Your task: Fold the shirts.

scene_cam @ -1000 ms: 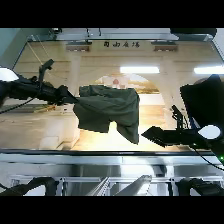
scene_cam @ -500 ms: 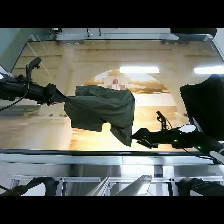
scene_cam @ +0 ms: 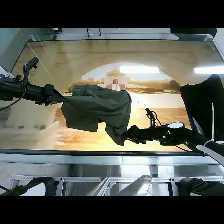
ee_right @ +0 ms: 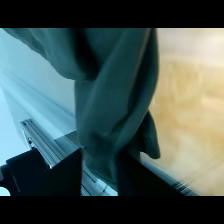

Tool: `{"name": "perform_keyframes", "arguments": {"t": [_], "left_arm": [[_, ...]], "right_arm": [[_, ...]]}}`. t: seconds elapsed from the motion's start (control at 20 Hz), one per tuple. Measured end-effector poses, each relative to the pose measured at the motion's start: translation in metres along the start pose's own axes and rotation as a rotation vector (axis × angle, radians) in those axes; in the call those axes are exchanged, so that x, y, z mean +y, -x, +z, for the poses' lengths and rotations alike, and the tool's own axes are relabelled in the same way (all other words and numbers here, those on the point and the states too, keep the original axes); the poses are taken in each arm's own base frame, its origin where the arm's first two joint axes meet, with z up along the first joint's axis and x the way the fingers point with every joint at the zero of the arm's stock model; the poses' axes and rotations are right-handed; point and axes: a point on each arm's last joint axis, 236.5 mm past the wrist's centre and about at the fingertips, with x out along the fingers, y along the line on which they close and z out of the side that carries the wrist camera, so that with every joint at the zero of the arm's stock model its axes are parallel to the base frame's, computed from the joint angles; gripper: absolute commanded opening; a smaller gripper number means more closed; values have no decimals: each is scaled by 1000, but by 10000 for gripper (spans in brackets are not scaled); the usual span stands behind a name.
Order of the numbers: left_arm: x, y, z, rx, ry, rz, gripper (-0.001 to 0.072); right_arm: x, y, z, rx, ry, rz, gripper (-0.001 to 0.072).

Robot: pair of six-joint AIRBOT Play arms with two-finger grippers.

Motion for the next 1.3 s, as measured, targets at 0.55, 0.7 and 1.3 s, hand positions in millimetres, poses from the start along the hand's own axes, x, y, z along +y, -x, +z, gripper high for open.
{"name": "perform_keyframes", "arguments": {"t": [0.55, 0.7, 1.3], "left_arm": [[0, 2, -2, 9, 2, -4, 31], [0, 2, -2, 8, 2, -6, 31], [-181, 208, 56, -534, -349, -539, 31]], "right_arm": [[-3, -12, -15, 61, -9, 3, 11], [-3, -17, -15, 59, -20, 9, 12], [180, 265, 106, -550, 440, 255, 12]]}}
